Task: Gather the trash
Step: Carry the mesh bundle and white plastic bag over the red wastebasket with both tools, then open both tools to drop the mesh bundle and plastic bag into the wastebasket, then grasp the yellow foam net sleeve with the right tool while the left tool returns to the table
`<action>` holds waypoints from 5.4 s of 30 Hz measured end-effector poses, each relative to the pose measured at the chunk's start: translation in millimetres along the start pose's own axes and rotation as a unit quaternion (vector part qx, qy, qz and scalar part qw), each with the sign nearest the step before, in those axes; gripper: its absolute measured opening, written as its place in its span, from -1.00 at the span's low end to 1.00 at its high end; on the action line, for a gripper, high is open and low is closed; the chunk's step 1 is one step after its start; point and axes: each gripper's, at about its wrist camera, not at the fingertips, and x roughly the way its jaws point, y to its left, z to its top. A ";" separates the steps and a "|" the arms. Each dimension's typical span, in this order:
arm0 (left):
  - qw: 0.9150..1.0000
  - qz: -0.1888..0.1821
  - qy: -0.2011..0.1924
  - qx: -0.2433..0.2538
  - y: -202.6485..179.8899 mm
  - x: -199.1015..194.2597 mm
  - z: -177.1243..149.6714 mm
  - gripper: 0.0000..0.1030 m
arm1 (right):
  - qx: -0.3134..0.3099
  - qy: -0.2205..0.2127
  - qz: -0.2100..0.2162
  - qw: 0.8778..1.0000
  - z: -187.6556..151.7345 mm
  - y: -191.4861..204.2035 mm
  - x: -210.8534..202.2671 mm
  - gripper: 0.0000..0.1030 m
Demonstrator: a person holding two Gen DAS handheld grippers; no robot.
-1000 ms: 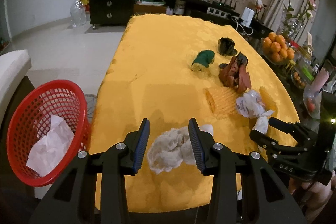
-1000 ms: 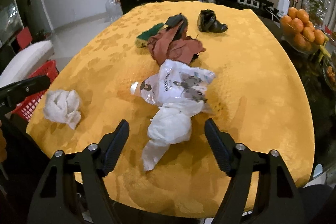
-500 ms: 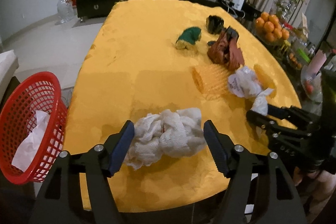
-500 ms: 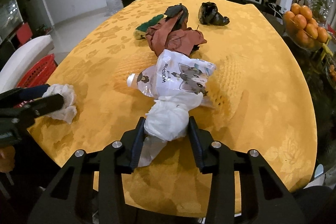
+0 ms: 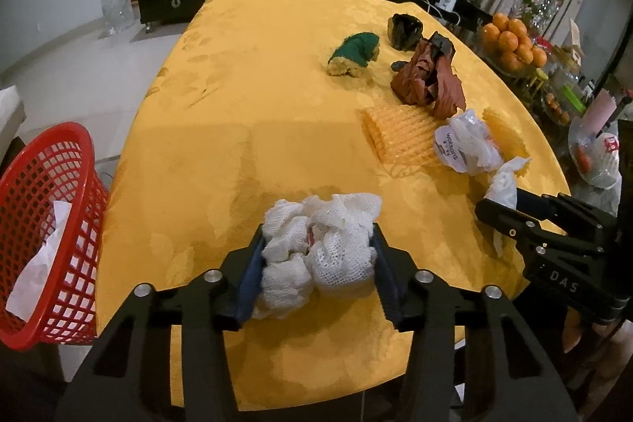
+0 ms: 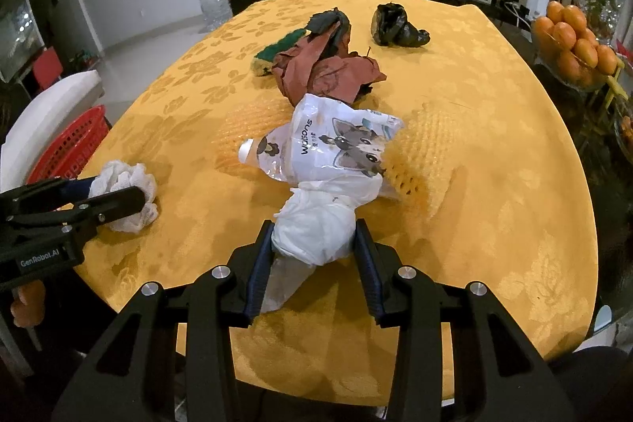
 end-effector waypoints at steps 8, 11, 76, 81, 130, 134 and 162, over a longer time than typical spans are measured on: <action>1.000 -0.005 -0.017 -0.014 4.9 -15.0 2.2 -0.20 | 0.002 -0.015 0.004 1.000 1.9 -2.1 -8.2 -0.24; 0.999 0.001 -0.032 -0.021 8.8 -26.2 4.3 -0.20 | -0.001 -0.022 0.003 1.000 2.4 -0.6 -13.1 -0.24; 0.939 0.236 -0.086 -0.233 209.9 -127.7 -22.6 -0.19 | -0.139 -0.003 0.198 0.970 109.5 255.4 26.7 -0.23; 0.941 0.238 -0.074 -0.230 209.3 -123.1 -22.5 -0.16 | -0.139 0.014 0.204 0.969 107.7 257.8 39.8 -0.23; 0.950 0.216 -0.107 -0.198 172.0 -119.3 -13.0 0.59 | -0.079 -0.073 0.079 0.991 60.3 113.7 -38.0 0.30; 0.953 0.214 -0.106 -0.185 162.1 -115.7 -11.0 0.59 | -0.054 -0.086 0.038 0.994 51.1 68.5 -52.4 0.32; 0.970 0.204 -0.083 -0.104 105.7 -85.3 1.9 0.59 | 0.104 -0.034 -0.040 0.993 39.8 -66.3 1.9 0.50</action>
